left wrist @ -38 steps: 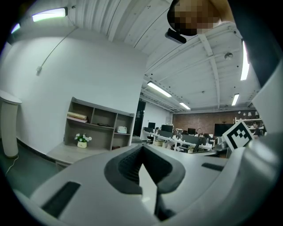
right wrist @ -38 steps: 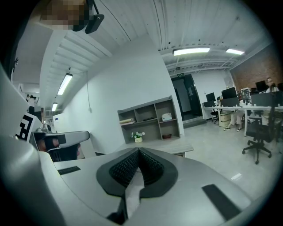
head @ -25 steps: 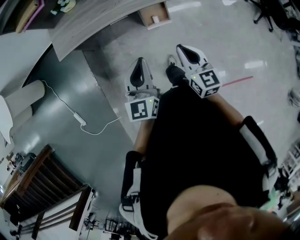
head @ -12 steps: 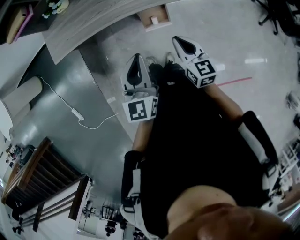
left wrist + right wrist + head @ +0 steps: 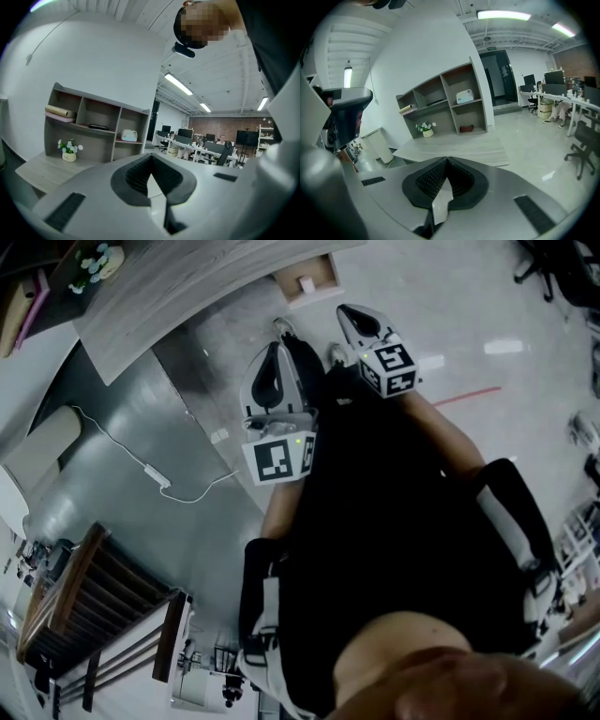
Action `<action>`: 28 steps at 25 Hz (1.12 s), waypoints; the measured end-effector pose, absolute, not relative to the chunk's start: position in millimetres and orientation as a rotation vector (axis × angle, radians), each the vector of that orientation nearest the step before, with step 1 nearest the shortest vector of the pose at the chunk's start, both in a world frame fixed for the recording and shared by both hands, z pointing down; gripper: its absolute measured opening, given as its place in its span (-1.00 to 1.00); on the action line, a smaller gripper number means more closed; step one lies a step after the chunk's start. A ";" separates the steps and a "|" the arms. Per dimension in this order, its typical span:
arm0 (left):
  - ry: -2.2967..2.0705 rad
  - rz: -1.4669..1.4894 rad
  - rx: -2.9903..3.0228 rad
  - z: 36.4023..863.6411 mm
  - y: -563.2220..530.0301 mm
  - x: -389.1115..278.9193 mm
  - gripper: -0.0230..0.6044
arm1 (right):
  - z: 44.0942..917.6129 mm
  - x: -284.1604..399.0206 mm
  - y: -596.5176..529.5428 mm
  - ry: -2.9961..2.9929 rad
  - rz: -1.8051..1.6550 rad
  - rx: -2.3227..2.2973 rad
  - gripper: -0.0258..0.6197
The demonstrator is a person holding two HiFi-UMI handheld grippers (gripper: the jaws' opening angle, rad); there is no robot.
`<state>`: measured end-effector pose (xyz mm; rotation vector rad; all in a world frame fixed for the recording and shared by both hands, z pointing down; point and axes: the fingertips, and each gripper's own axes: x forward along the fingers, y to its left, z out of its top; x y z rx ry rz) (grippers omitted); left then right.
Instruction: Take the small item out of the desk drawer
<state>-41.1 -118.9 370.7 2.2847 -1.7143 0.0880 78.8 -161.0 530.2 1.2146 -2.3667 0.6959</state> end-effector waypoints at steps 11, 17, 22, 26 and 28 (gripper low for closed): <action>-1.670 0.029 2.225 384.1 -189.4 -73.4 -0.96 | 617.2 50.8 -217.6 -2.192 0.825 1.191 -0.92; -1.657 0.030 2.201 398.0 -215.7 -87.1 -0.96 | 686.9 48.9 -237.4 -2.061 0.896 1.177 -0.76; -1.642 0.035 2.191 410.2 -228.1 -91.4 -0.96 | 742.0 47.7 -246.4 -1.957 0.935 1.137 -0.67; -1.634 0.034 2.172 421.6 -233.9 -96.2 -0.96 | 785.3 46.8 -249.3 -1.882 0.968 1.114 -0.58; -1.631 0.034 2.165 426.9 -236.0 -96.9 -0.96 | 804.7 49.6 -252.9 -1.845 0.980 1.116 -0.54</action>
